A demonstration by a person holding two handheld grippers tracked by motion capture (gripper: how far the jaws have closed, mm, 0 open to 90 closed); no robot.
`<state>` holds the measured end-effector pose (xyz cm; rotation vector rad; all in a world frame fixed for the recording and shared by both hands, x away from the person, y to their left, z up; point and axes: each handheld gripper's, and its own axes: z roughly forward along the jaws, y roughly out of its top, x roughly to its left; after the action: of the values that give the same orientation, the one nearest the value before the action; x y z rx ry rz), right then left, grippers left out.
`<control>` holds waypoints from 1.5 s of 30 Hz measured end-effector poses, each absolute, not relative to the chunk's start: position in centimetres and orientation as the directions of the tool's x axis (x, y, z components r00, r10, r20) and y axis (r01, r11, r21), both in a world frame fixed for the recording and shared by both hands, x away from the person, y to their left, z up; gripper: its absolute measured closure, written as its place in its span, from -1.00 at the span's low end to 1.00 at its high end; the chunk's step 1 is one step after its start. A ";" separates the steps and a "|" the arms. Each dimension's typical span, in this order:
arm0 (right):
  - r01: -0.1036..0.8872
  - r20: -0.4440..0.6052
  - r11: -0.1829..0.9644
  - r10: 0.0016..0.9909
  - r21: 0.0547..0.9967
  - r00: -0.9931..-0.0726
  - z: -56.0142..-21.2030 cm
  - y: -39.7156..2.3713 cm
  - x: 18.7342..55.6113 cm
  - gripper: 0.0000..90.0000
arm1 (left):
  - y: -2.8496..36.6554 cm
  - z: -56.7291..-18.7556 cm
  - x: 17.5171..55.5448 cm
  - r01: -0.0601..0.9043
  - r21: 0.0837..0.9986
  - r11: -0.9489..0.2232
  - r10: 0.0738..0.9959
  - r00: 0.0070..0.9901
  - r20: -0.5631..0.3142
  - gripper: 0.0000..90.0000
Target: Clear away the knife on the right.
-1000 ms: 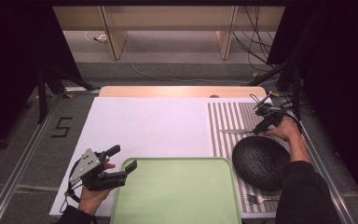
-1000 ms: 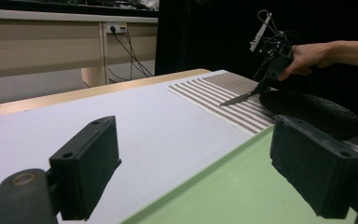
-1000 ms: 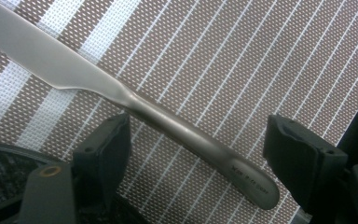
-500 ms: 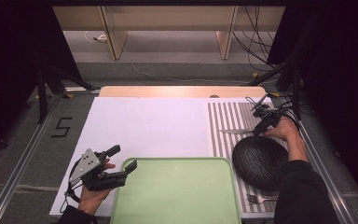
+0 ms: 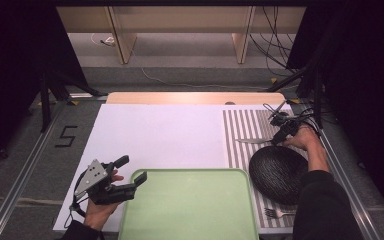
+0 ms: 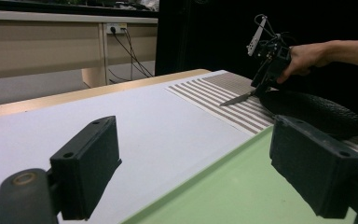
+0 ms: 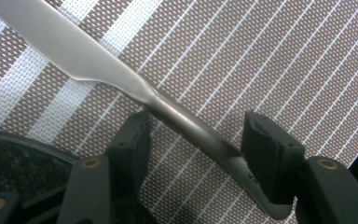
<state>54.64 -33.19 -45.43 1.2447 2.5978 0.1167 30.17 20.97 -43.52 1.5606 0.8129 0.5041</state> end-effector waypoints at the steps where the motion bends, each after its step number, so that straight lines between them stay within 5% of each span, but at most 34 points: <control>1: 0.753 -0.193 0.632 0.774 0.183 -0.603 -45.4 -33.2 54.7 -0.01 | 20.9 -43.5 30.2 0.210 0.978 -0.010 0.742 0.657 -0.133 -0.66; 15: 0.729 -0.202 0.659 0.751 0.186 -0.628 -45.4 -33.0 54.4 0.10 | 20.9 -43.5 30.2 0.213 0.977 -0.012 0.743 0.656 -0.134 -0.66; 45: 0.688 -0.186 0.720 0.690 0.091 -0.699 -45.3 -31.4 54.5 0.71 | 21.0 -43.5 30.2 0.217 0.976 -0.015 0.746 0.652 -0.133 -0.66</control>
<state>54.46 -31.36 -45.28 1.1024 2.7182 0.0209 30.20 20.97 -43.55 1.5682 0.8212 0.5057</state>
